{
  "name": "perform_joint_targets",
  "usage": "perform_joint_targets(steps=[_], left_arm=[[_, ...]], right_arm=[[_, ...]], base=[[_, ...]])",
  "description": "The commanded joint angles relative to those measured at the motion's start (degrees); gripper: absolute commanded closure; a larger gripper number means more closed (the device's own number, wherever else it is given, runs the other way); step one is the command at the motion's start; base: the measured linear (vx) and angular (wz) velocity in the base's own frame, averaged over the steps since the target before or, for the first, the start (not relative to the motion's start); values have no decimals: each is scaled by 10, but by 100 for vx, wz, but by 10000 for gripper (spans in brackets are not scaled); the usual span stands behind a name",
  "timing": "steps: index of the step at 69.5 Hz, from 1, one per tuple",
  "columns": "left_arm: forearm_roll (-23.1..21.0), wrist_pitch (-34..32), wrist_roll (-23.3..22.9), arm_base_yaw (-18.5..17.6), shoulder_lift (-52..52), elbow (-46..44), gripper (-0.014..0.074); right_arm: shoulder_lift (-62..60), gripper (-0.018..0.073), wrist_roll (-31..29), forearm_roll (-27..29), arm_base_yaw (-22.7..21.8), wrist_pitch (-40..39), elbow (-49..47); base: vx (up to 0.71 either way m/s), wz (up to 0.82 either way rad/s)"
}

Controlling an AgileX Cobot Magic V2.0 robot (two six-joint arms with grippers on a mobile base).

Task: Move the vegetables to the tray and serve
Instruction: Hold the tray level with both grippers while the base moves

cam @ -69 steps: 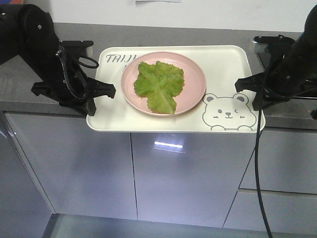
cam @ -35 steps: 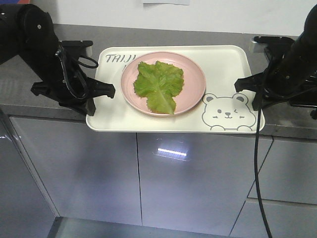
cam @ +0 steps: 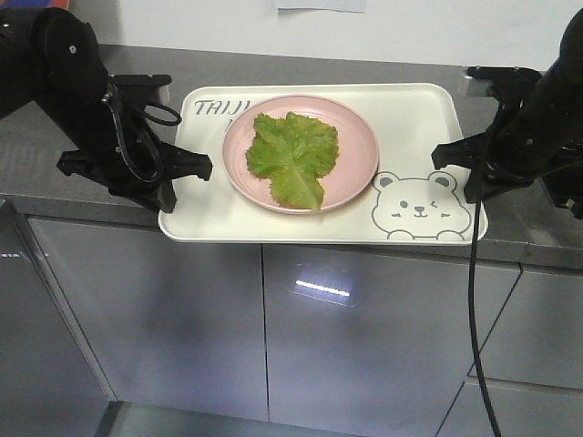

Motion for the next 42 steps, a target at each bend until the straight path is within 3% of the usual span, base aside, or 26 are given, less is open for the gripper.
perform_joint_targets(steps=[1,42], left_arm=[[-52,-31,15,-9,-36,-20,603],[-52,-31,15,-9,-36,-20,603]], right_arm=[[-32,566,-18,42,6,-33,-17],[-32,566,-18,42,6,-33,-17]], base=[[4,3],[4,3]])
